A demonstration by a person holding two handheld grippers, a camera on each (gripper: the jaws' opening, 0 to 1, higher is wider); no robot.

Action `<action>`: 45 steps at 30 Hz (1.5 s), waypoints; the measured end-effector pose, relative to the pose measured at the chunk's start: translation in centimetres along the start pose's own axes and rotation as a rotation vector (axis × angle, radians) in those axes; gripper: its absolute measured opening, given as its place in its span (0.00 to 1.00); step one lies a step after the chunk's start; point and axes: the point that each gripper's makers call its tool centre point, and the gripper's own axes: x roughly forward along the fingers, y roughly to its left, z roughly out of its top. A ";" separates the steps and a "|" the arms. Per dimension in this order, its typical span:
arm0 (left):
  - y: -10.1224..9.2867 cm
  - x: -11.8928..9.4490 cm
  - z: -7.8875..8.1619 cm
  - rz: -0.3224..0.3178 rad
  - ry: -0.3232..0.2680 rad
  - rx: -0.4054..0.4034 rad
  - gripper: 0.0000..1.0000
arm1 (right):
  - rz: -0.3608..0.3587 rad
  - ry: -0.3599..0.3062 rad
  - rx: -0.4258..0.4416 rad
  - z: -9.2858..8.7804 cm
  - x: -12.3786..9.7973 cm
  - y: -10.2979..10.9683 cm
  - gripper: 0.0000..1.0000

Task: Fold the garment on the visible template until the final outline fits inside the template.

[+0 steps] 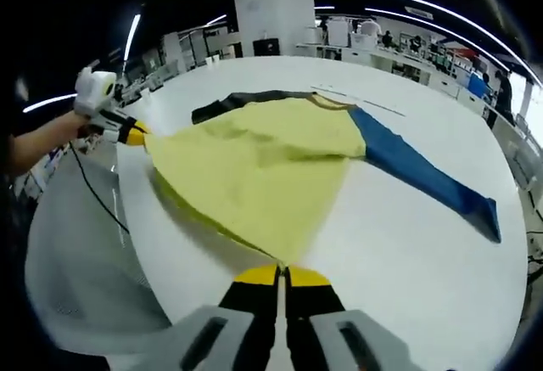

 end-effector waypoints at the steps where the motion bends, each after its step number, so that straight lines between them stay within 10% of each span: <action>1: 0.1 0.1 -0.1 0.000 0.002 -0.005 0.00 | 0.001 0.004 0.002 -0.3 0.1 0.2 0.00; 14: -1.2 0.2 -2.6 -0.014 0.057 -0.019 0.02 | -0.035 0.061 0.009 -3.0 0.4 0.6 0.00; 29: 0.7 -2.4 -0.8 0.012 -0.086 -0.170 0.20 | -0.032 -0.005 0.292 -1.1 -0.8 1.1 0.27; 35: 3.8 -1.2 -2.1 0.097 -0.023 -0.184 0.14 | -0.120 0.030 0.301 -2.3 -0.4 -0.1 0.24; 45: 2.7 1.5 -2.7 0.033 -0.007 -0.229 0.10 | -0.176 0.017 0.344 -2.7 0.0 -0.3 0.21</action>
